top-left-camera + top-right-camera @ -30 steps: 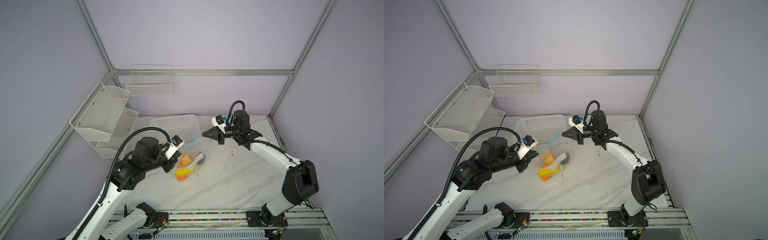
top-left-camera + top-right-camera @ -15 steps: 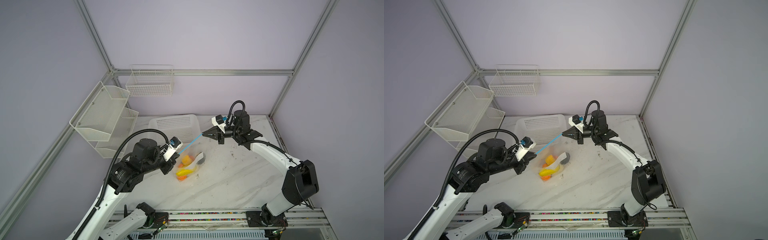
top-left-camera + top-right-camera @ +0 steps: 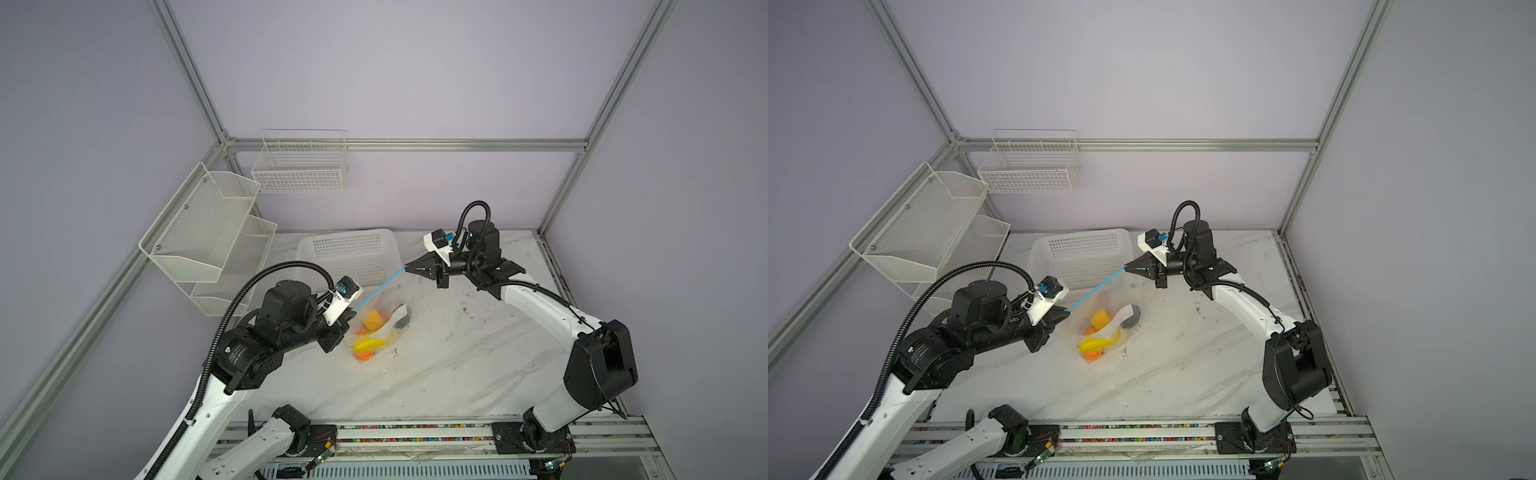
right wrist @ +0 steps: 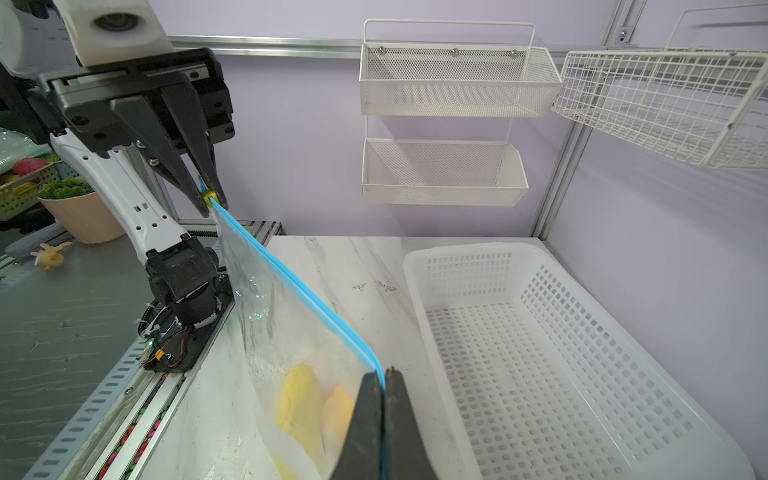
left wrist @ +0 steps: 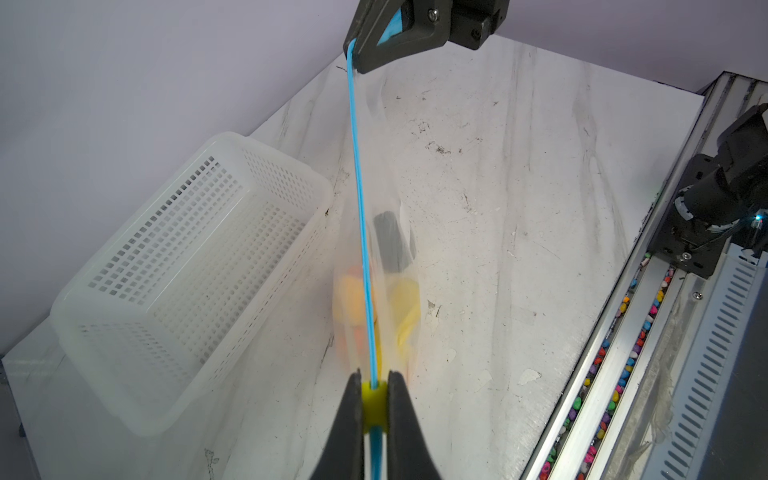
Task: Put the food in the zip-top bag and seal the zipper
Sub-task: 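Slide the right gripper farther along the blue zipper toward its far end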
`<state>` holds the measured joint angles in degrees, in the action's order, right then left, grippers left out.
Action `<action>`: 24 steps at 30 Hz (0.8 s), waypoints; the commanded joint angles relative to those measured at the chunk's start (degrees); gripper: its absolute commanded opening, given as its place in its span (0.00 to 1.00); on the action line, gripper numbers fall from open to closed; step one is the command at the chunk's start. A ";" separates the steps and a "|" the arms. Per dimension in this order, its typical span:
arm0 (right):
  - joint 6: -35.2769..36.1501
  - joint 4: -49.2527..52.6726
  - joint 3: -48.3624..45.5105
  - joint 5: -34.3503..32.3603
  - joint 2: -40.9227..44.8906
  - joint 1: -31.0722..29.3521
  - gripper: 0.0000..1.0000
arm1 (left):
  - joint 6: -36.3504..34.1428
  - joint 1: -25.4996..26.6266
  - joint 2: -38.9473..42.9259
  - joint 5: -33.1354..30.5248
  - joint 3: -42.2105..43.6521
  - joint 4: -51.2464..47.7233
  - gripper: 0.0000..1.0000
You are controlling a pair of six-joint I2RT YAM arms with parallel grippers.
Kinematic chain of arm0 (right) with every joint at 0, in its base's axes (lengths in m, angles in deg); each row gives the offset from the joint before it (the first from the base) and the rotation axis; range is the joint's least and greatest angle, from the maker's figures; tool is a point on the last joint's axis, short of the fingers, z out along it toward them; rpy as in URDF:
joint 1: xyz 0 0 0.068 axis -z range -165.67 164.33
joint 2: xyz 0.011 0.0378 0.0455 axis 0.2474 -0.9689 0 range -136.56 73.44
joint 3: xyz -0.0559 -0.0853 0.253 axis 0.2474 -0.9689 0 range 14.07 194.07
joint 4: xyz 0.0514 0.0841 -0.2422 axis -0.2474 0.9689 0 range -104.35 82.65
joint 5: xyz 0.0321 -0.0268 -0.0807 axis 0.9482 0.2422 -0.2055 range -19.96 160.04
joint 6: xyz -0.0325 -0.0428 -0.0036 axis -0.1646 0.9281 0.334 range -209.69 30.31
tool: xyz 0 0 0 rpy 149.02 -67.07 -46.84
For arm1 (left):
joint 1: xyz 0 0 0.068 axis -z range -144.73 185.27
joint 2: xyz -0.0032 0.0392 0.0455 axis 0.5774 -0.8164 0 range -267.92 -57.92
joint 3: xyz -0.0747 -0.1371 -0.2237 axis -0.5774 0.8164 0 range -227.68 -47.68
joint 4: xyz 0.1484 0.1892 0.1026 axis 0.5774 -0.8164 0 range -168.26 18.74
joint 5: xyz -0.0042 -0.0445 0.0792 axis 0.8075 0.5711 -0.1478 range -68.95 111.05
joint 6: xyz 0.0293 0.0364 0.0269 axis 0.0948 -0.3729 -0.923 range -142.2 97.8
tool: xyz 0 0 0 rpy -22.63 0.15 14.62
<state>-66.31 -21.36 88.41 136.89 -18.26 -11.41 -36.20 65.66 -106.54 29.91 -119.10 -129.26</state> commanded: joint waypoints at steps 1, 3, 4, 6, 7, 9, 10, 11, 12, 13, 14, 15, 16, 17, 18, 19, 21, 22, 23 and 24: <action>0.18 -0.38 -0.18 -1.40 1.44 1.40 0.00 | 1.08 -0.23 1.17 -0.71 -1.17 -2.63 0.08; 0.18 -0.40 -0.22 -1.40 1.35 1.44 0.00 | 0.97 -0.23 1.11 -0.69 -1.10 -2.61 0.08; 0.18 -0.38 -0.16 -1.38 1.25 1.39 0.00 | 0.97 -0.20 1.04 -0.73 -1.09 -2.60 0.08; 0.18 -0.38 -0.12 -1.52 1.17 1.41 0.00 | 0.97 -0.16 0.97 -0.70 -1.18 -2.56 0.08; 0.04 -0.39 -0.16 -1.54 1.16 1.43 0.00 | 0.90 -0.24 0.91 -0.69 -1.18 -2.56 0.08; 0.05 -0.38 -0.13 -1.42 1.25 1.44 0.00 | 0.77 -0.16 0.81 -0.64 -1.34 -2.55 0.08; 0.06 -0.38 -0.12 -1.38 1.22 1.39 0.00 | 0.82 -0.16 0.67 -0.57 -1.44 -2.53 0.08; 0.08 -0.38 -0.16 -1.54 1.17 1.44 0.00 | 0.82 -0.16 0.48 -0.37 -1.60 -2.47 0.08; 0.08 -0.38 -0.17 -1.55 1.20 1.40 0.00 | 0.76 -0.18 0.33 -0.26 -1.73 -2.43 0.08; -0.07 -0.30 -0.16 -1.54 1.33 1.39 0.00 | 0.82 -0.20 0.16 -0.01 -1.92 -2.32 0.08; -0.02 -0.42 -0.09 -1.52 1.50 1.43 0.00 | 0.82 -0.17 -0.10 0.11 -2.05 -2.05 0.08; -0.06 -0.61 -0.21 -1.57 1.77 1.45 0.00 | 0.86 -0.18 -0.23 0.34 -2.21 -1.71 0.08; -0.06 -0.88 -0.37 -1.56 2.21 1.43 0.00 | 0.95 -0.16 -0.57 0.58 -2.46 -1.27 0.08; -0.49 -1.42 -0.51 -1.86 2.76 1.44 0.00 | 1.13 -0.17 -0.92 0.92 -2.88 -0.78 0.08; -1.43 -2.29 -0.82 -2.02 3.25 1.46 0.00 | 1.25 -0.18 -1.24 1.36 -3.25 -0.34 0.08; -2.41 -3.24 -1.16 -2.36 3.83 1.42 0.00 | 1.44 -0.16 -1.54 1.89 -3.91 0.13 0.08; -4.43 -5.11 -1.78 -3.86 5.26 1.46 0.00 | 1.90 -0.16 -2.12 2.46 -4.80 1.18 0.08; -5.64 -6.06 -2.29 -4.75 5.95 1.46 0.00 | 2.25 -0.16 -2.35 2.52 -5.20 1.63 0.07; -6.56 -6.71 -2.81 -5.74 6.92 1.45 0.00 | 2.59 -0.20 -2.58 2.51 -5.61 2.11 0.07; -7.68 -7.43 -3.30 -6.74 7.73 1.41 0.00 | 2.87 -0.22 -2.73 2.56 -5.85 2.56 0.08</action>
<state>-70.29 -23.06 85.79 133.02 -14.48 -10.67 -35.50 65.66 -109.32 31.18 -119.49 -128.49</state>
